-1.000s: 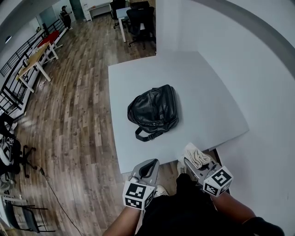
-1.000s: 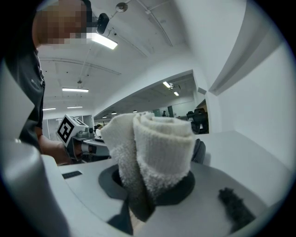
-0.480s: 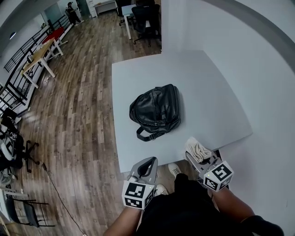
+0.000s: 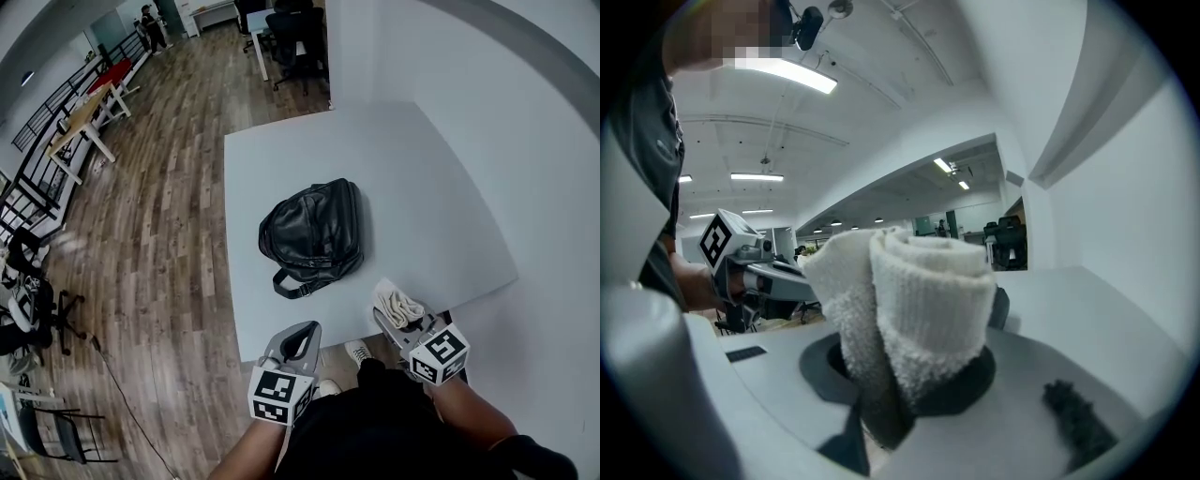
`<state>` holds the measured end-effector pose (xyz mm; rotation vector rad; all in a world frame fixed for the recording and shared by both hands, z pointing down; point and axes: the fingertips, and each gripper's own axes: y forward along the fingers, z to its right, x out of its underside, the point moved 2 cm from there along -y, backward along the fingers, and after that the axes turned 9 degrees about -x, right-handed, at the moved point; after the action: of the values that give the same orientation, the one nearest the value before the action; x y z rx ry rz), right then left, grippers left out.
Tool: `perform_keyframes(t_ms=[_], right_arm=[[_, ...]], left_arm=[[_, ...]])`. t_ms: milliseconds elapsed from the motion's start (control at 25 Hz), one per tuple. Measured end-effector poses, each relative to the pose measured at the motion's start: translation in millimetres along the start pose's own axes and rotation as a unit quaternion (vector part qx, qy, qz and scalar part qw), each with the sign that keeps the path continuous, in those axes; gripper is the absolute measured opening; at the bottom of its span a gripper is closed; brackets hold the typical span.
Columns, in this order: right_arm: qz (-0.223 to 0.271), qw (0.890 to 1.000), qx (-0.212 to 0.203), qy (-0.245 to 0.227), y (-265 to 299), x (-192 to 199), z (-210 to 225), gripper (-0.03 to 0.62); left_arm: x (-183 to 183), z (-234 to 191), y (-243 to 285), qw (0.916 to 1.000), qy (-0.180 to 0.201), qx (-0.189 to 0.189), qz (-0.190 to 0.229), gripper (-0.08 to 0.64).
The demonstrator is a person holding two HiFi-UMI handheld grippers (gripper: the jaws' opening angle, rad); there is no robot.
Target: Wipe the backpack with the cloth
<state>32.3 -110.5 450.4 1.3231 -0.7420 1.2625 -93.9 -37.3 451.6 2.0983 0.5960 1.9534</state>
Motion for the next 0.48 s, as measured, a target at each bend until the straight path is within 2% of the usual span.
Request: perform_keyframes(t_ms=[480], right_arm=[[-0.039, 0.999, -0.012, -0.031, 13, 7, 70, 0.086]], left_arm=[[-17, 4, 46, 0.9994, 0.018, -0.01, -0.029, 0.006]])
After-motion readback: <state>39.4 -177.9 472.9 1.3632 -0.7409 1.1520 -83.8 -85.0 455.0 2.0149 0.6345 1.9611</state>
